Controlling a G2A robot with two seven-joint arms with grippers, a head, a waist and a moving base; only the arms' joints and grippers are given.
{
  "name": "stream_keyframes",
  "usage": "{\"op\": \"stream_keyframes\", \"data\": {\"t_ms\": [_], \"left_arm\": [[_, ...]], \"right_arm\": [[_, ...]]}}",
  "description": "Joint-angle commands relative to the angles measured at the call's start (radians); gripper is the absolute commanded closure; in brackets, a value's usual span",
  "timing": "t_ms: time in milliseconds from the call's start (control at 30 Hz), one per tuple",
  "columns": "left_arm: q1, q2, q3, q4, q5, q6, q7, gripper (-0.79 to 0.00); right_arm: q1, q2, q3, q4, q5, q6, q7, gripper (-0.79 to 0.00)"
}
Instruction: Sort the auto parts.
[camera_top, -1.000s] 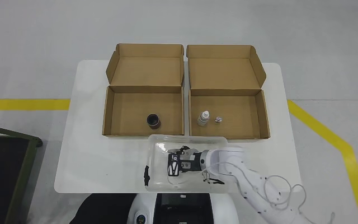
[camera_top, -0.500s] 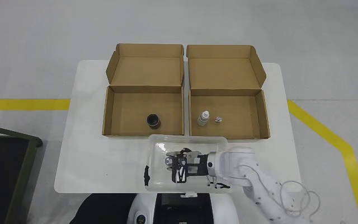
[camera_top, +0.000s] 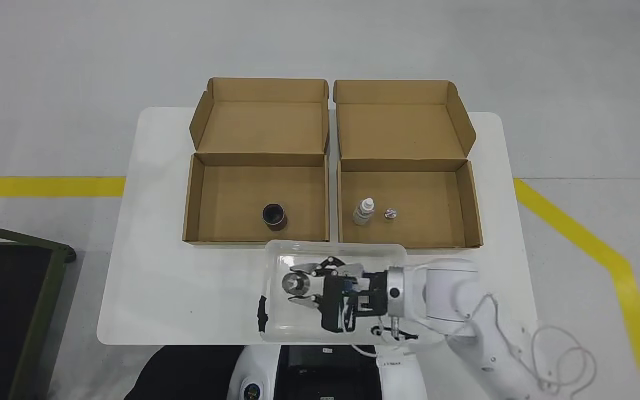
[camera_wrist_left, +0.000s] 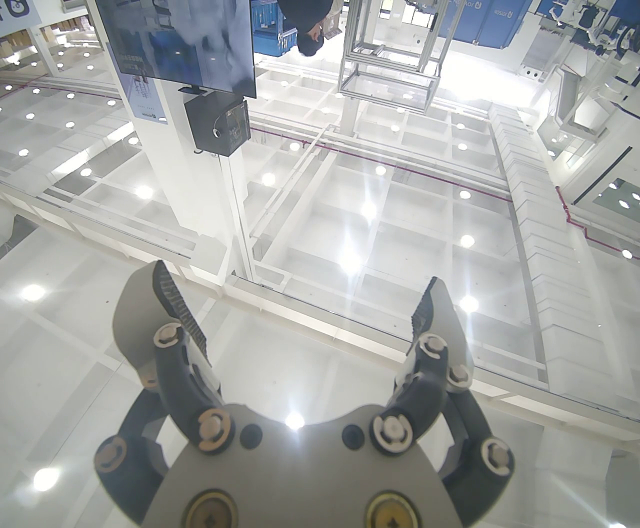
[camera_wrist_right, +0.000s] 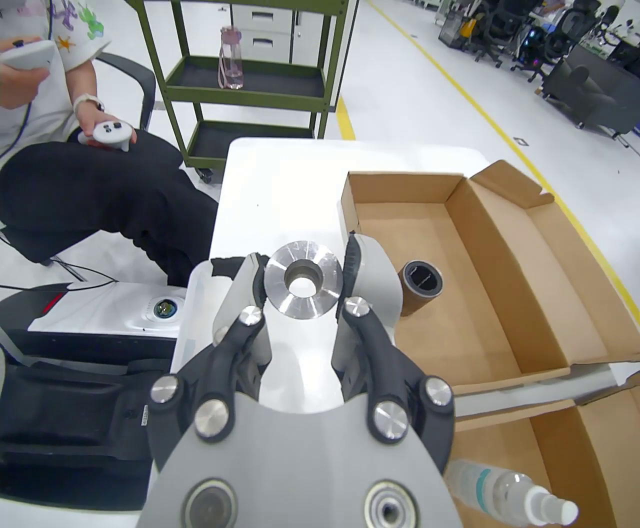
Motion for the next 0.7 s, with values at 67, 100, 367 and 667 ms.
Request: {"op": "stream_keyframes", "data": {"t_ms": [67,100,367,667], "left_arm": [[0.000,0.000,0.000,0.000,0.000,0.000,0.000,-0.785],[0.000,0.000,0.000,0.000,0.000,0.000,0.000,-0.785],[0.000,0.000,0.000,0.000,0.000,0.000,0.000,-0.785],[0.000,0.000,0.000,0.000,0.000,0.000,0.000,-0.785]], "right_arm": [[0.021,0.001,0.020,-0.023,0.044,0.012,-0.028,0.000],[0.025,0.001,0.026,-0.033,0.054,0.021,-0.038,0.000],[0.025,0.004,0.087,-0.103,0.100,0.078,-0.106,0.000],[0.038,0.005,0.122,-0.129,0.123,0.107,-0.185,0.000]]}}
